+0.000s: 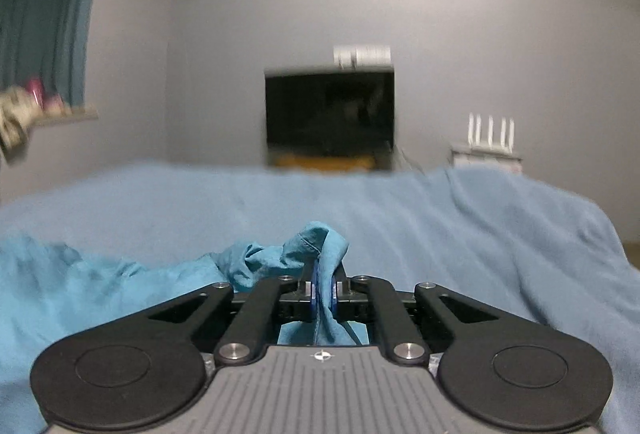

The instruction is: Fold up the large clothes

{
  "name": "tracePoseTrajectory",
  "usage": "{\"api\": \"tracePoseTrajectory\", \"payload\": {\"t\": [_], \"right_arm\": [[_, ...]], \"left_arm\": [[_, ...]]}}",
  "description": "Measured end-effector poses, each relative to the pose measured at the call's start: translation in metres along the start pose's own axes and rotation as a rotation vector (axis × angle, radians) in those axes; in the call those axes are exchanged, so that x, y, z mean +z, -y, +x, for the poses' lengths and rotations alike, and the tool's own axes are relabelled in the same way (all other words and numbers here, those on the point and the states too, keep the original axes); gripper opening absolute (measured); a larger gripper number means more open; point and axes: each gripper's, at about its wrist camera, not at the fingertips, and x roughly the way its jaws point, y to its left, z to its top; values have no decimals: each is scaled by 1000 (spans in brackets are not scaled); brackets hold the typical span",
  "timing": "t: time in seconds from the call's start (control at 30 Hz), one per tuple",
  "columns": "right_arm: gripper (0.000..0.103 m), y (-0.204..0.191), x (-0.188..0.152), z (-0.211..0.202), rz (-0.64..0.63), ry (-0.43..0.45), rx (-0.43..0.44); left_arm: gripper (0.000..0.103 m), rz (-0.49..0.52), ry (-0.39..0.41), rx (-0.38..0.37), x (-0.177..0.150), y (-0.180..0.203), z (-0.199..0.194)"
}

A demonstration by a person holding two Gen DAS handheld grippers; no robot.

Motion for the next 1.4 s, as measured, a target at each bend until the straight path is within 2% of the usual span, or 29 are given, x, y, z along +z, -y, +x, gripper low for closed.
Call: {"api": "tracePoseTrajectory", "payload": {"t": [0.1,0.2,0.3,0.4,0.5,0.53,0.57,0.6,0.63,0.67,0.77,0.87,0.93,1.0,1.07,1.13,1.2,1.23,1.27,1.33,1.4], "right_arm": [[14,-10,-26,26,-52,-89,-43],[27,-11,-38,40,-33,-130,-71],[38,-11,-33,33,15,-98,-88],[48,-12,-23,7,37,-36,-109],[50,-31,-12,-18,20,4,-22],[50,-41,-9,-27,15,5,29],[50,-51,-7,-33,7,3,83],[50,-62,-5,-39,-9,0,136],[50,-76,-5,-47,-36,0,189],[50,-88,-6,-52,-61,-2,231],[50,-124,-18,-61,-140,-42,322],[50,-145,-36,-58,-178,-114,353],[48,-154,-53,-44,-228,-178,311],[46,-157,-68,-34,-251,-216,246],[42,-152,-76,-22,-242,-233,131],[42,-141,-80,-19,-229,-227,10],[46,-124,-85,-19,-208,-235,-85],[57,-112,-81,-16,-179,-240,-120],[64,-102,-80,-17,-139,-240,-149],[64,-84,-80,-26,-43,-239,-169],[63,-77,-75,-36,12,-231,-176]], "left_arm": [[0,44,-5,47,-6,8,10],[0,95,-6,82,-11,17,18],[0,106,-8,102,-11,20,18],[3,77,17,120,-7,16,8],[6,67,88,139,-1,24,-13],[12,74,120,113,1,30,-22],[25,79,142,74,2,38,-30],[35,76,158,20,2,47,-38],[53,70,164,-41,0,56,-43],[60,75,160,-120,-3,68,-48],[60,130,105,-295,-17,105,-52],[60,256,30,-348,-39,137,-41],[60,391,-4,-283,-56,150,-27],[60,446,-39,-203,-68,149,-14],[60,396,-58,-134,-67,131,-4],[60,320,-72,-66,-62,107,0],[66,251,-83,-3,-58,84,1],[66,218,-90,14,-57,75,1],[66,196,-96,40,-57,69,0],[66,162,-93,72,-58,60,-5],[66,139,-80,69,-61,60,-18]]}}
